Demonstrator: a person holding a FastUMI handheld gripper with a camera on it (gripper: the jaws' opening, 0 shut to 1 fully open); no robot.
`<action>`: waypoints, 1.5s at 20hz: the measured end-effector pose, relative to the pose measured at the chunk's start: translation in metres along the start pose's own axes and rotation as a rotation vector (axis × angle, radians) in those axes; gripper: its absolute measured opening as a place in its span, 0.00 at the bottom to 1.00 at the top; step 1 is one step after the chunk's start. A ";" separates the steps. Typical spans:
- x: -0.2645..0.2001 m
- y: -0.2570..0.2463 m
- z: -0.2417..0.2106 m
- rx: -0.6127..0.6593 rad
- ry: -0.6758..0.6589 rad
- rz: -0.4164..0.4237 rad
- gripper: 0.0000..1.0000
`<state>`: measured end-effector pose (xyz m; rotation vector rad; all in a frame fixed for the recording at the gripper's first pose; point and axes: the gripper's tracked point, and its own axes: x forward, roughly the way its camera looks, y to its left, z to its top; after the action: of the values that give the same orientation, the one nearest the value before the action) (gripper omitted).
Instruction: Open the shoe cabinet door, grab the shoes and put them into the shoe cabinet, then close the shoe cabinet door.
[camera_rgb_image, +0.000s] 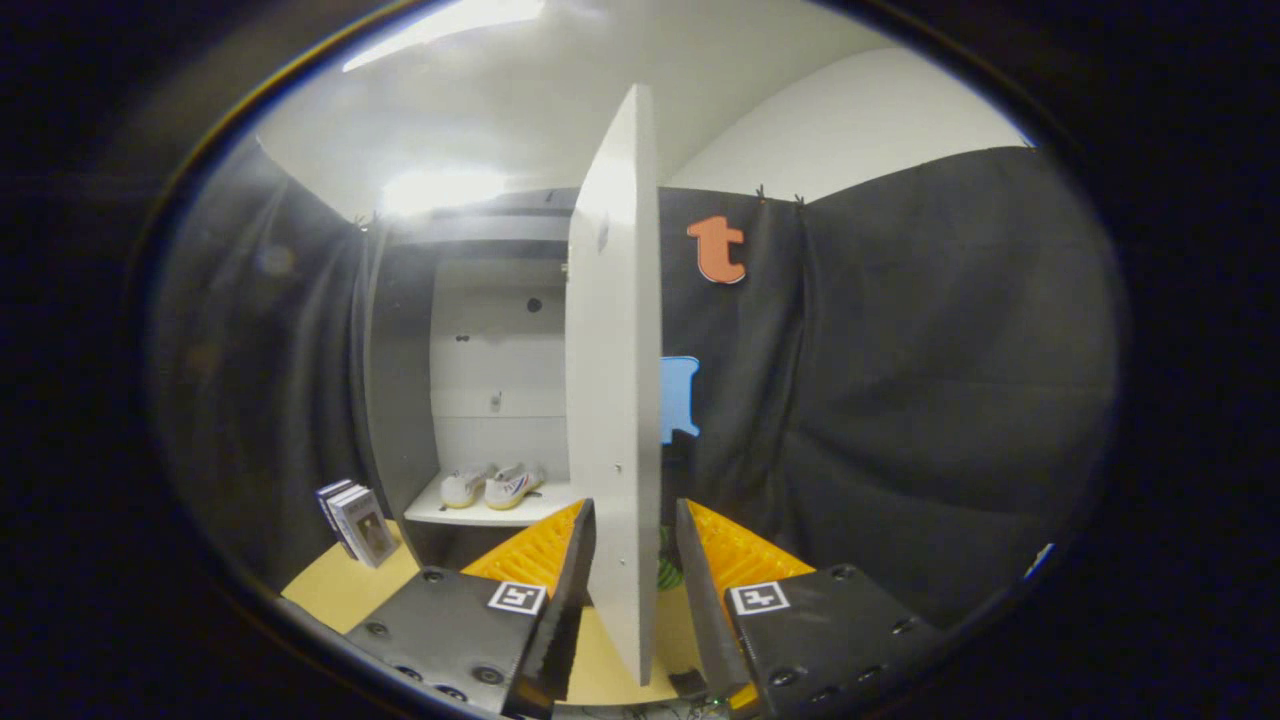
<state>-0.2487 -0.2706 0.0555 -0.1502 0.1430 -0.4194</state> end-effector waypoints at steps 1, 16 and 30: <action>0.002 -0.012 0.002 0.000 -0.006 -0.003 0.52; 0.073 -0.015 -0.017 -0.018 0.036 0.195 0.50; 0.058 0.073 -0.017 -0.012 0.051 0.406 0.48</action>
<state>-0.1704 -0.2309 0.0198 -0.1183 0.2212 -0.0179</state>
